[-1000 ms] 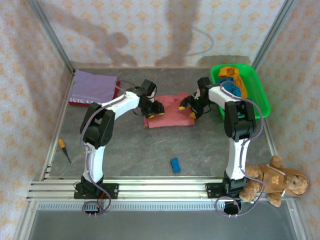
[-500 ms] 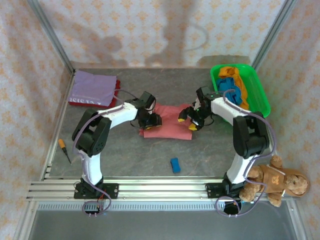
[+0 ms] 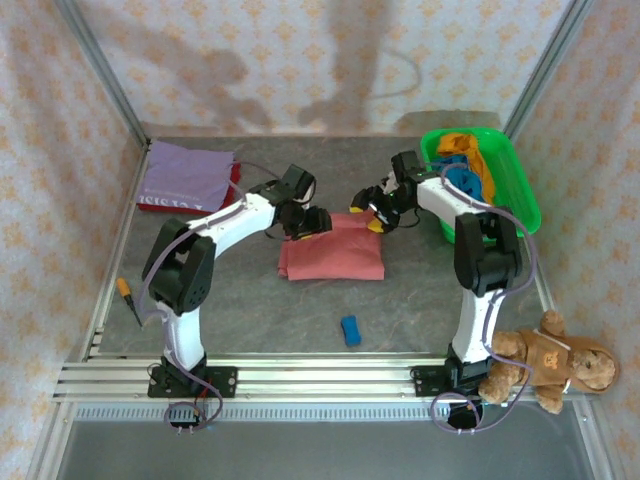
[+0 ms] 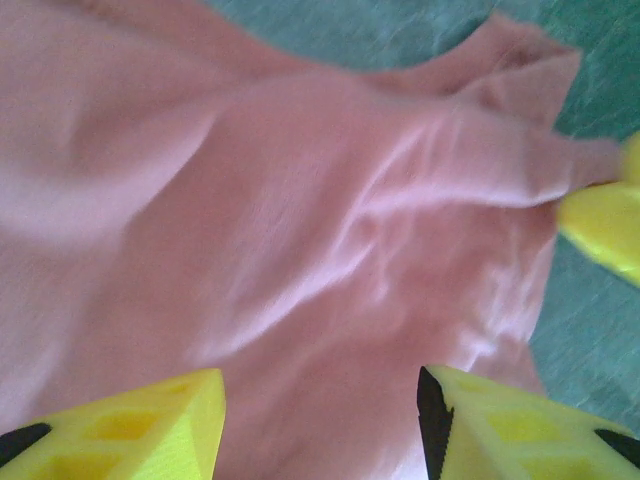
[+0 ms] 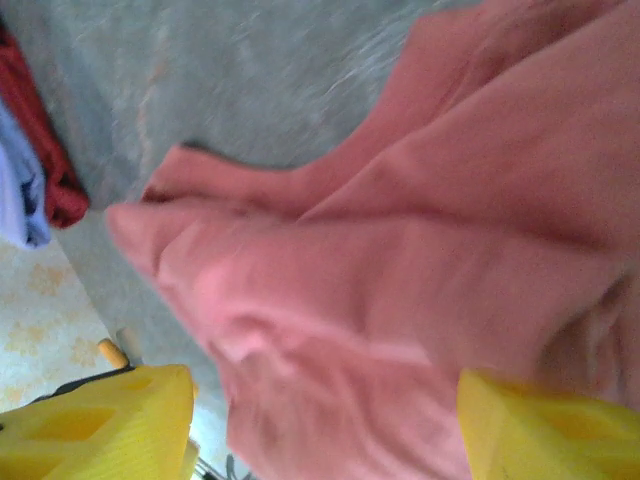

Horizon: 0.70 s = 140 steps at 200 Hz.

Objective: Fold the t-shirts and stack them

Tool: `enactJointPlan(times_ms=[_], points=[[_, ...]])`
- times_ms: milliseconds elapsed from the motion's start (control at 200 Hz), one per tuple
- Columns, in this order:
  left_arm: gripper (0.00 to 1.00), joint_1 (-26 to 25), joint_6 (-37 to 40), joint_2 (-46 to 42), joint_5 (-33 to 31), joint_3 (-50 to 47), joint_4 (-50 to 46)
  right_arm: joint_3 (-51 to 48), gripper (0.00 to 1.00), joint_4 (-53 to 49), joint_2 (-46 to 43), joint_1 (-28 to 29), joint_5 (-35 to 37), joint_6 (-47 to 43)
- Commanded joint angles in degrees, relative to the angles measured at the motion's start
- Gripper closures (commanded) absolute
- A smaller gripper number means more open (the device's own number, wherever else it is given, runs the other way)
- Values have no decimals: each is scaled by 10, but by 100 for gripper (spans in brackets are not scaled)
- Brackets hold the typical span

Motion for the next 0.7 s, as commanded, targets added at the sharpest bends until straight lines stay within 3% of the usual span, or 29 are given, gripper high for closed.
enactJointPlan(times_ms=[0,165,345,546,696], points=[[46,8,-17,65,7,39,8,31,30,56,26,-19,-13,21],[46,33,-30,101,-39,60,12,62,30,107,74,-45,-8,32],[46,62,-39,103,-36,68,27,107,31,107,106,-50,-8,49],[46,65,-38,79,4,90,21,101,31,7,39,-47,2,-7],[45,54,-49,63,18,89,32,32,30,6,-26,-25,-22,6]])
